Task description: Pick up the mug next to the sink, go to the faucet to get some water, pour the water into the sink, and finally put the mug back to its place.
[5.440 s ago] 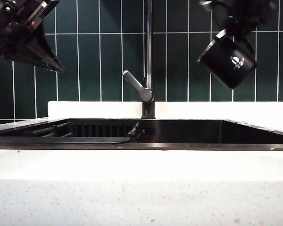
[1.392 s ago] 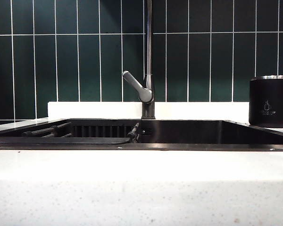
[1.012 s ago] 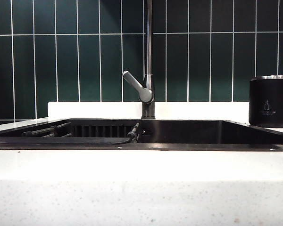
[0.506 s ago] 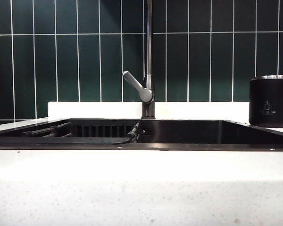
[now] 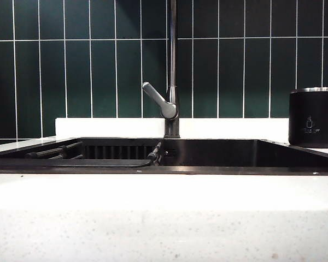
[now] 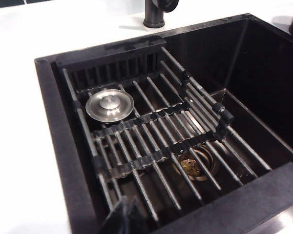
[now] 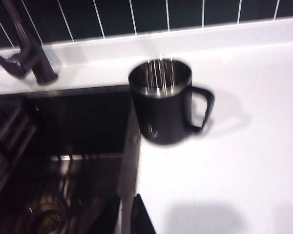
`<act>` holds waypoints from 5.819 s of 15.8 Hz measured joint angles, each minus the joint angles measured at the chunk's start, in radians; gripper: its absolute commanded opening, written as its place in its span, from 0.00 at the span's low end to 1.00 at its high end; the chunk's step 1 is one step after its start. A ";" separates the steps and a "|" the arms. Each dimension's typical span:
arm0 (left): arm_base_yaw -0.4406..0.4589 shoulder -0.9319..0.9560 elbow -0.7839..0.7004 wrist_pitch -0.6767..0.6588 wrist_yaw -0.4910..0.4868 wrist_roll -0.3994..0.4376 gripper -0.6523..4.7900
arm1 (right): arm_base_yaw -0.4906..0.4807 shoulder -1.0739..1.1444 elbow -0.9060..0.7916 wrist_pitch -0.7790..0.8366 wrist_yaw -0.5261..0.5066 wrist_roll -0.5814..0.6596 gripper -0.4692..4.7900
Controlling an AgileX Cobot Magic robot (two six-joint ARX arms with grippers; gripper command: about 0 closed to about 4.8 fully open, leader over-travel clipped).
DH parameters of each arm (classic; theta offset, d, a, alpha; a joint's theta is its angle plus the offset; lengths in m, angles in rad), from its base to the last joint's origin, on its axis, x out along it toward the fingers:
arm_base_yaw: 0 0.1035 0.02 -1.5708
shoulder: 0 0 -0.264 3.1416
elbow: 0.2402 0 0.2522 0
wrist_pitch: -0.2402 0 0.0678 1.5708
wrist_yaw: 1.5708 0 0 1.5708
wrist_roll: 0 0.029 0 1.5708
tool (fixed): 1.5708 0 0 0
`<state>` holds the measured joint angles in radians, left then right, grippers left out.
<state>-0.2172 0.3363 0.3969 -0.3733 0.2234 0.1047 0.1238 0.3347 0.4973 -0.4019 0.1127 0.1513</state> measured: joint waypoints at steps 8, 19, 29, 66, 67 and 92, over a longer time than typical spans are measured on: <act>0.000 -0.008 -0.147 0.261 -0.116 -0.156 0.11 | -0.002 -0.176 -0.231 0.106 0.097 -0.002 0.09; 0.000 -0.006 -0.272 0.380 -0.251 -0.170 0.11 | -0.002 -0.190 -0.300 0.280 0.110 -0.166 0.09; 0.000 -0.008 -0.314 0.491 -0.208 -0.123 0.11 | 0.001 -0.196 -0.438 0.386 0.017 -0.197 0.09; 0.001 -0.180 -0.394 0.538 -0.342 -0.140 0.11 | -0.002 -0.235 -0.490 0.437 -0.043 -0.251 0.09; 0.001 -0.216 -0.393 0.539 -0.358 -0.140 0.11 | -0.002 -0.235 -0.490 0.437 -0.042 -0.251 0.09; 0.164 -0.331 -0.394 0.579 -0.249 -0.140 0.12 | -0.002 -0.235 -0.490 0.437 -0.043 -0.251 0.09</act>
<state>-0.0528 0.0055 0.0032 0.2054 -0.0261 -0.0349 0.1223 0.0994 0.0071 0.0353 0.0700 -0.0994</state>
